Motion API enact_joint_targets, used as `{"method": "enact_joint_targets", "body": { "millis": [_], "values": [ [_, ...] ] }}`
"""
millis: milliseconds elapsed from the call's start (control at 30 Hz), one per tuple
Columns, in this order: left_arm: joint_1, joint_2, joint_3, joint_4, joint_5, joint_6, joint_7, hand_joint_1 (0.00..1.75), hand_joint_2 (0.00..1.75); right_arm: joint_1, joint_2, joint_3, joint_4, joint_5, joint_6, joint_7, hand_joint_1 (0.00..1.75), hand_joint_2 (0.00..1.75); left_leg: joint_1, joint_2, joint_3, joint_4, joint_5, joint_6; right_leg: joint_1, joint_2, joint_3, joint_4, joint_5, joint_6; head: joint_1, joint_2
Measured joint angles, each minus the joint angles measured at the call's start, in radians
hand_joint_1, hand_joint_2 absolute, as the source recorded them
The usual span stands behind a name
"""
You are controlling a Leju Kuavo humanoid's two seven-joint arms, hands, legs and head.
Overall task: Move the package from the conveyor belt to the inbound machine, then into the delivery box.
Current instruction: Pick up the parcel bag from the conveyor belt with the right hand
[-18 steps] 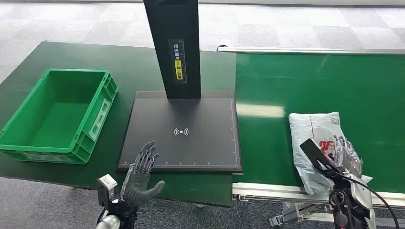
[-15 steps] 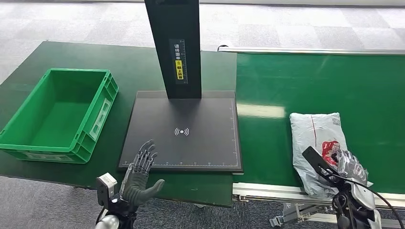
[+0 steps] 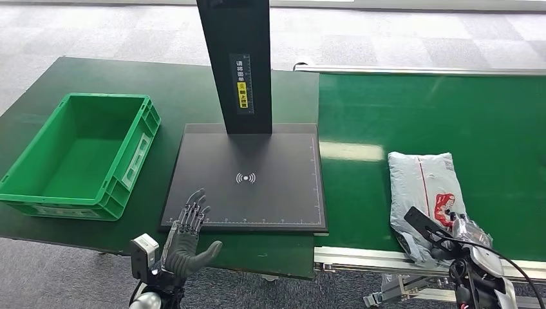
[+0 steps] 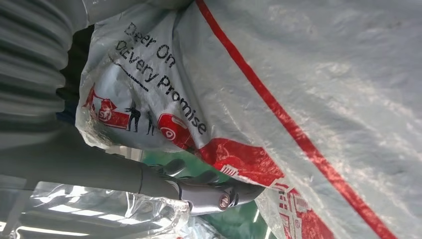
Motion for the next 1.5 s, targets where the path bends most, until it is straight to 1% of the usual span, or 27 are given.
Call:
{"method": "enact_joint_targets", "body": {
  "millis": [33, 133, 267, 467, 600, 767, 833, 967, 1000, 1100, 1133, 1267, 1367, 1433, 1500],
  "values": [
    [0.0, 0.0, 0.001, 0.0, -0.001, 0.001, 0.0, 0.0, 1.75, -0.003, 0.001, 0.0, 0.006, -0.001, 0.005, -0.01, 1.75, 1.75, 0.0, 0.0, 0.001, 0.0, -0.001, 0.0, 0.0, 0.0, 0.002, 0.0, 0.0, 0.0, 0.0, 0.0],
    [0.001, 0.0, 0.002, 0.0, -0.002, 0.004, -0.002, 0.0, 1.75, -0.008, 0.004, 0.004, 0.019, -0.018, 0.003, -0.055, 1.75, 1.75, 0.0, 0.002, 0.005, 0.0, -0.002, 0.001, 0.0, 0.002, 0.006, 0.0, -0.001, 0.001, 0.0, 0.0],
    [0.008, 0.001, 0.005, -0.005, -0.003, 0.008, -0.005, 0.0, 1.75, -0.006, 0.009, 0.018, 0.024, -0.058, -0.025, -0.117, 1.75, 1.75, -0.001, 0.002, 0.005, 0.0, -0.002, 0.002, -0.001, 0.002, 0.006, 0.0, 0.0, 0.001, 0.0, 0.0],
    [0.019, 0.005, 0.012, -0.011, -0.001, 0.009, -0.01, 0.0, 1.75, -0.01, 0.014, 0.038, 0.025, -0.098, -0.052, -0.156, 1.75, 1.75, 0.0, 0.001, 0.005, 0.001, -0.002, 0.002, 0.0, 0.001, 0.006, 0.0, 0.0, 0.001, 0.0, 0.0],
    [0.023, 0.009, 0.014, -0.02, 0.001, 0.011, -0.017, 0.0, 1.75, -0.011, 0.02, 0.054, 0.019, -0.158, -0.086, -0.2, 1.75, 1.75, 0.0, 0.001, 0.003, 0.001, -0.002, 0.002, 0.0, 0.001, 0.004, 0.0, 0.0, 0.001, 0.0, 0.0],
    [0.04, 0.012, 0.017, -0.042, 0.002, 0.015, -0.023, 0.0, 1.75, -0.005, 0.04, 0.062, -0.021, -0.279, -0.137, -0.269, 1.75, 1.75, 0.0, 0.001, 0.001, 0.001, -0.002, 0.002, 0.0, 0.001, 0.001, 0.0, -0.001, 0.001, 0.0, 0.0],
    [0.048, 0.012, 0.018, -0.051, 0.001, 0.018, -0.026, 0.0, 1.75, 0.002, 0.049, 0.061, -0.053, -0.337, -0.173, -0.308, 1.75, 1.75, 0.0, 0.001, 0.0, 0.001, -0.002, 0.002, 0.0, 0.001, 0.001, 0.0, -0.001, 0.001, 0.0, 0.0],
    [0.061, 0.012, 0.019, -0.062, 0.0, 0.021, -0.037, 0.0, 1.75, 0.025, 0.078, 0.042, -0.142, -0.477, -0.311, -0.443, 1.75, 1.75, 0.0, 0.0, -0.001, 0.001, -0.002, 0.002, 0.0, 0.001, -0.001, 0.0, -0.001, 0.001, 0.0, 0.0],
    [0.062, 0.012, 0.019, -0.064, 0.0, 0.022, -0.038, 0.0, 1.75, 0.028, 0.084, 0.037, -0.163, -0.493, -0.331, -0.461, 1.75, 1.75, 0.0, 0.0, -0.001, 0.001, -0.002, 0.002, 0.0, 0.001, -0.001, 0.0, -0.001, 0.001, 0.0, 0.0],
    [0.065, 0.011, 0.019, -0.068, -0.001, 0.023, -0.039, 0.0, 1.75, 0.041, 0.096, 0.026, -0.207, -0.519, -0.354, -0.487, 1.75, 1.75, 0.0, 0.001, -0.002, 0.001, -0.002, 0.002, 0.0, 0.001, -0.002, 0.0, -0.001, 0.001, 0.0, 0.0],
    [0.065, 0.011, 0.019, -0.068, -0.001, 0.024, -0.04, 0.0, 1.75, 0.047, 0.101, 0.022, -0.22, -0.541, -0.366, -0.507, 1.75, 1.75, 0.0, 0.0, -0.002, 0.001, -0.002, 0.002, 0.0, 0.001, -0.002, 0.0, -0.001, 0.001, 0.0, 0.0],
    [0.065, 0.01, 0.019, -0.069, 0.0, 0.027, -0.043, 0.0, 1.75, 0.079, 0.133, -0.007, -0.307, -0.71, -0.464, -0.648, 1.75, 1.75, 0.0, 0.0, -0.004, 0.001, -0.002, 0.002, 0.0, 0.0, -0.004, 0.0, -0.001, 0.001, 0.0, 0.0],
    [0.058, 0.007, 0.018, -0.069, 0.001, 0.026, -0.044, 0.0, 1.75, 0.108, 0.165, -0.028, -0.402, -0.817, -0.535, -0.73, 1.75, 1.75, 0.0, 0.0, -0.004, 0.001, -0.002, 0.002, 0.0, 0.001, -0.004, 0.0, -0.001, 0.001, 0.0, 0.0],
    [0.052, 0.005, 0.015, -0.068, 0.001, 0.024, -0.044, 0.0, 1.75, 0.126, 0.184, -0.039, -0.457, -0.853, -0.564, -0.759, 1.75, 1.75, 0.0, 0.0, -0.004, 0.001, -0.002, 0.002, 0.0, 0.001, -0.005, 0.0, -0.001, 0.001, 0.0, 0.0],
    [0.049, 0.004, 0.014, -0.068, 0.001, 0.023, -0.044, 0.0, 1.75, 0.139, 0.198, -0.046, -0.499, -0.865, -0.573, -0.768, 1.75, 1.75, 0.0, 0.001, -0.004, 0.001, -0.002, 0.002, 0.0, 0.001, -0.005, 0.0, -0.001, 0.001, 0.0, 0.0]
  ]
}}
